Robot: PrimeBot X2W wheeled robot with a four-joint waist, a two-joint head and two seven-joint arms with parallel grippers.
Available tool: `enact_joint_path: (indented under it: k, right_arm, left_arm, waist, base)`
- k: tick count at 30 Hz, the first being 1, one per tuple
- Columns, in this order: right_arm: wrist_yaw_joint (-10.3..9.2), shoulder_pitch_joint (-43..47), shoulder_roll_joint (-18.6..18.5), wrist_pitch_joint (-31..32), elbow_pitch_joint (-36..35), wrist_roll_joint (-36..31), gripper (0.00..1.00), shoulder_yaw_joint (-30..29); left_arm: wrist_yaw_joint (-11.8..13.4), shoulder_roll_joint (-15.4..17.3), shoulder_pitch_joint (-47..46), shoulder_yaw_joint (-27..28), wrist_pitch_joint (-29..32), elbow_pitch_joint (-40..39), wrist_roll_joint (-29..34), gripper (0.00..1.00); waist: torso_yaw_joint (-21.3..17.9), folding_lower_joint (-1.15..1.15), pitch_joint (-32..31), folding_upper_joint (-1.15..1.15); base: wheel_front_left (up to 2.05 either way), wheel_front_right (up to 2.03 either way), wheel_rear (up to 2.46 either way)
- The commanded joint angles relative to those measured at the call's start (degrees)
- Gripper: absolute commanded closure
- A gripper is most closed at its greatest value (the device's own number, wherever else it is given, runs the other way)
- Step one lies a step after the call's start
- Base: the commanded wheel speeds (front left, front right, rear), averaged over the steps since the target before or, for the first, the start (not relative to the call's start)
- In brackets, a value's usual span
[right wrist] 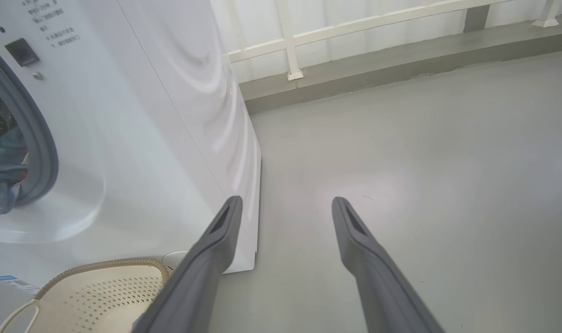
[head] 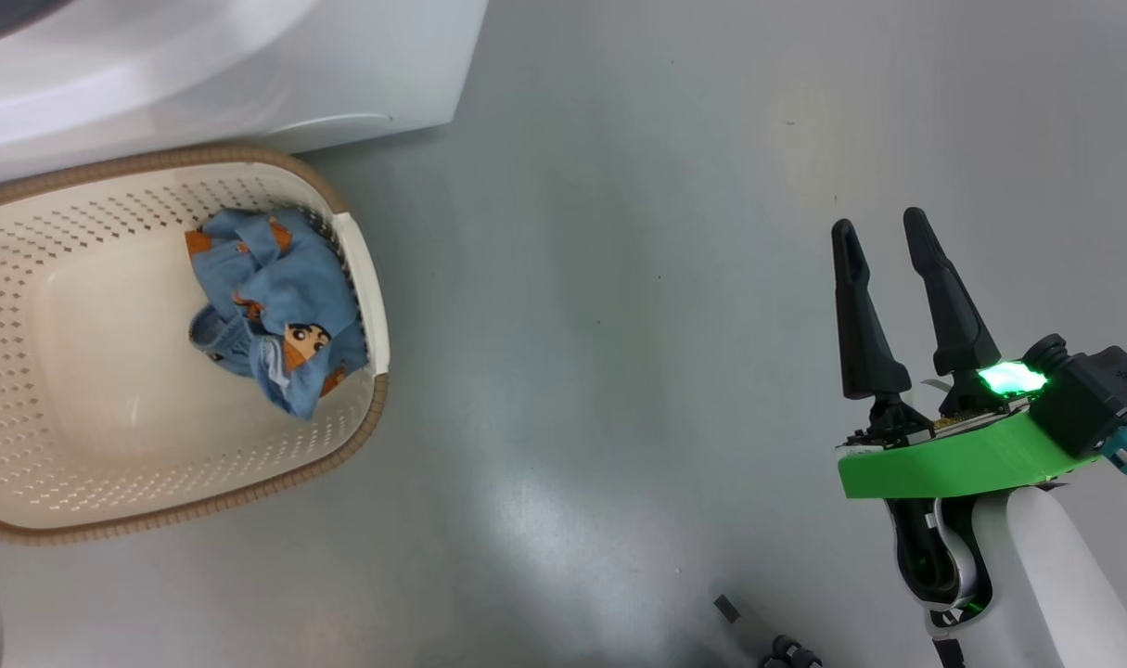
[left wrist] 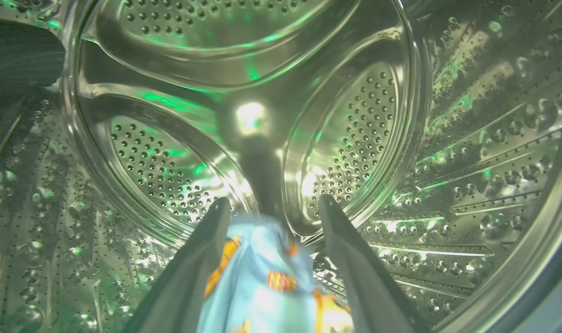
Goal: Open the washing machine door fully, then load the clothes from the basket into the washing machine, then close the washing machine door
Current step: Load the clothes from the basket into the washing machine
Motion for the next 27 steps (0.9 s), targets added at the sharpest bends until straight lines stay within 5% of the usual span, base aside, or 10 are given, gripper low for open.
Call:
enact_joint_path:
  k: [1,27]
  right_arm:
    - [0.25,0.56,-0.14,-0.28,-1.29,0.6,0.0,1.05]
    - [0.25,0.59,-0.11,-0.28,-1.21,-0.22,0.0,-0.07]
  left_arm:
    - [0.22,2.44,0.51,0.82,-0.29,-1.13,0.24,0.0]
    - [-0.18,-3.74,14.24,6.77,-0.29,-7.99,-0.82,0.0]
  waist:
    - [0.11,0.0,-0.05,-0.01]
    - [1.98,0.0,-3.32,-0.01]
  base:
    - [0.0,0.0,0.0]
    - [0.0,0.0,0.0]
